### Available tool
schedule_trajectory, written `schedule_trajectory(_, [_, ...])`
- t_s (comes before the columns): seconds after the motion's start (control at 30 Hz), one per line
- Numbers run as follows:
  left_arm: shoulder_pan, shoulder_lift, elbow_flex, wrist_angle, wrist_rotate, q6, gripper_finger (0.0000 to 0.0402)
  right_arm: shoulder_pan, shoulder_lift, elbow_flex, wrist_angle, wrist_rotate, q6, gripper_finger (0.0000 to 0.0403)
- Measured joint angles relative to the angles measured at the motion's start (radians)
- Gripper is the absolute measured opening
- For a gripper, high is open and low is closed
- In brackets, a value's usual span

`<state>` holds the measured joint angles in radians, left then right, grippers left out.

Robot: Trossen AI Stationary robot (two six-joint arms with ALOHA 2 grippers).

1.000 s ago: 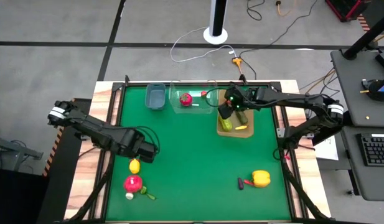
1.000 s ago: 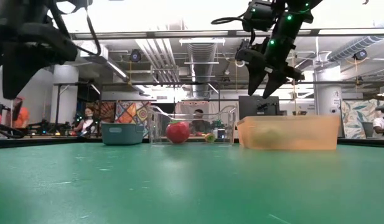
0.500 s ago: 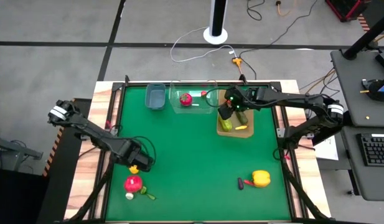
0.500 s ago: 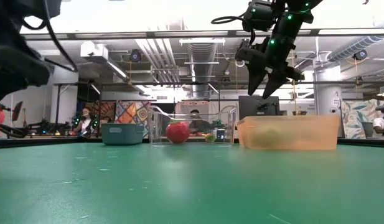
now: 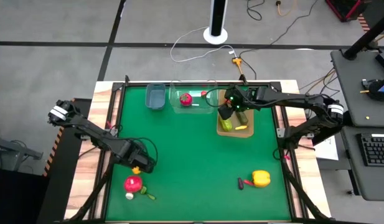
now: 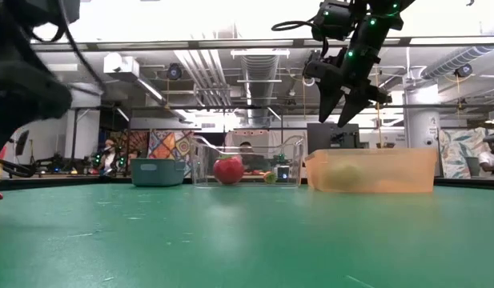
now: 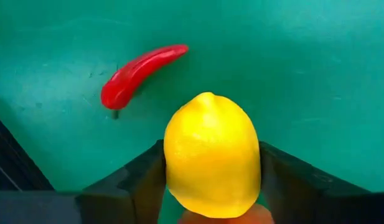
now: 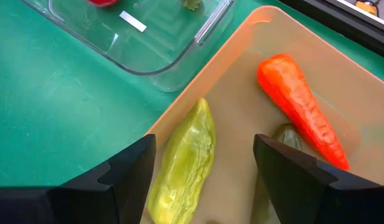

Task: Sort produce into baskets
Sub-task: Put the lemon into the transparent bin

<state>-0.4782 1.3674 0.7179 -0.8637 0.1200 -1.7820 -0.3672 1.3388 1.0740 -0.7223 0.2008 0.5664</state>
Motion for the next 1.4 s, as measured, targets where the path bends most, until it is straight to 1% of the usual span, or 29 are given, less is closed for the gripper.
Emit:
schedule_trajectory(0.07, [0.000,-0.003,0.037,-0.007,-0.039,0.043,0.0176,0.000,-0.002,0.000,0.002,0.000,0.001,0.0267])
schedule_trajectory(0.13, [0.003,-0.016,0.086,-0.002,-0.089,0.120,0.0157,0.003,-0.008,0.000,0.008,0.000,0.001,0.0268])
schedule_trajectory(0.2, [0.014,-0.034,0.142,0.004,-0.143,0.204,0.0150,0.004,-0.017,0.000,0.034,-0.016,0.002,0.0266])
schedule_trajectory(0.27, [0.028,-0.059,0.193,0.016,-0.218,0.310,0.0153,0.005,-0.031,0.000,0.102,-0.058,0.002,0.0263])
schedule_trajectory(0.37, [0.056,-0.109,0.271,0.070,-0.343,0.503,0.0167,0.009,-0.049,0.000,0.286,-0.164,-0.008,0.0259])
schedule_trajectory(0.47, [0.102,-0.163,0.328,0.098,-0.474,0.695,0.0172,0.023,-0.055,0.000,0.529,-0.317,-0.050,0.0255])
schedule_trajectory(0.57, [0.144,-0.226,0.361,0.166,-0.603,0.895,0.0169,0.057,-0.055,0.000,0.779,-0.472,-0.101,0.0251])
schedule_trajectory(0.63, [0.168,-0.267,0.365,0.261,-0.652,1.048,0.0168,0.090,-0.055,0.000,0.909,-0.533,-0.122,0.0249])
schedule_trajectory(0.67, [0.180,-0.285,0.363,0.316,-0.658,1.113,0.0168,0.109,-0.055,0.001,0.953,-0.543,-0.134,0.0249])
schedule_trajectory(0.73, [0.213,-0.313,0.351,0.432,-0.658,1.211,0.0167,0.153,-0.055,0.001,1.009,-0.542,-0.174,0.0249])
schedule_trajectory(0.8, [0.244,-0.328,0.345,0.541,-0.656,1.277,0.0167,0.195,-0.054,0.001,1.033,-0.520,-0.224,0.0252])
schedule_trajectory(0.9, [0.278,-0.328,0.341,0.666,-0.627,1.365,0.0167,0.246,-0.054,0.001,1.050,-0.429,-0.293,0.0257])
schedule_trajectory(1.0, [0.300,-0.308,0.341,0.753,-0.600,1.422,0.0167,0.275,-0.054,0.001,1.049,-0.335,-0.349,0.0265])
schedule_trajectory(1.17, [0.336,-0.255,0.345,0.819,-0.600,1.441,0.0167,0.278,-0.054,0.001,1.050,-0.312,-0.318,0.0281])
schedule_trajectory(1.4, [0.379,-0.164,0.346,0.936,-0.598,1.432,0.0167,0.278,-0.054,0.001,1.032,-0.308,-0.326,0.0296])
